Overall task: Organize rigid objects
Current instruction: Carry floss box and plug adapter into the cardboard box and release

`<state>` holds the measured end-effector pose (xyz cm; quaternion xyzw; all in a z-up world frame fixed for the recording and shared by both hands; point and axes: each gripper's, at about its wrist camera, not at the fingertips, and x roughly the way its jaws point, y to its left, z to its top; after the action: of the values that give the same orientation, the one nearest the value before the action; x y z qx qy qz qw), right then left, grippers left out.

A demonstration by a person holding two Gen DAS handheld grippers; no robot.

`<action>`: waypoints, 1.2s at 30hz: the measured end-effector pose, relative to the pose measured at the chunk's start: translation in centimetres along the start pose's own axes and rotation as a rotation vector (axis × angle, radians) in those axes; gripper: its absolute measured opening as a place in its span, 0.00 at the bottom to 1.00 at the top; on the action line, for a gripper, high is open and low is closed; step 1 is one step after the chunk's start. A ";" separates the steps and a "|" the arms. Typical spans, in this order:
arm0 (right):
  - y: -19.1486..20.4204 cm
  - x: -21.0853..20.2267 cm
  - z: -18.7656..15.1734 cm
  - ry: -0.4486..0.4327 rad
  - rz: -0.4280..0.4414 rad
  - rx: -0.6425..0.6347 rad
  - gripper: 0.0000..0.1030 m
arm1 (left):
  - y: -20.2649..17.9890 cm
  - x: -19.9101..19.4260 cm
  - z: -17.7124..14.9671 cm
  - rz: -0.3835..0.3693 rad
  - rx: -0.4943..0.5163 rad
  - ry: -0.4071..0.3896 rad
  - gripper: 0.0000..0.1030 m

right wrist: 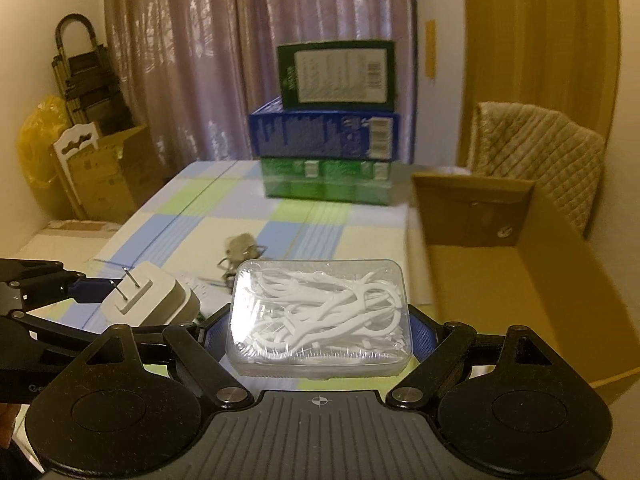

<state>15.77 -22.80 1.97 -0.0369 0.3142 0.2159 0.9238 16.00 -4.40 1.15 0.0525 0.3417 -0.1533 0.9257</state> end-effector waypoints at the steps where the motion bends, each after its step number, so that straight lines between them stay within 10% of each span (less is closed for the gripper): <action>1: -0.4 -0.3 0.1 -0.004 -0.009 0.000 0.80 | -0.5 0.0 0.3 -0.006 0.006 -0.002 0.59; 36: -22.2 -0.2 -1.7 0.055 -0.165 0.278 0.80 | -15.6 13.1 8.4 -0.218 0.239 0.037 0.59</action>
<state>24.08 -43.32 -0.75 0.0598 0.3621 0.0928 0.9256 25.66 -24.15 -0.84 0.1278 0.3418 -0.2914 0.8843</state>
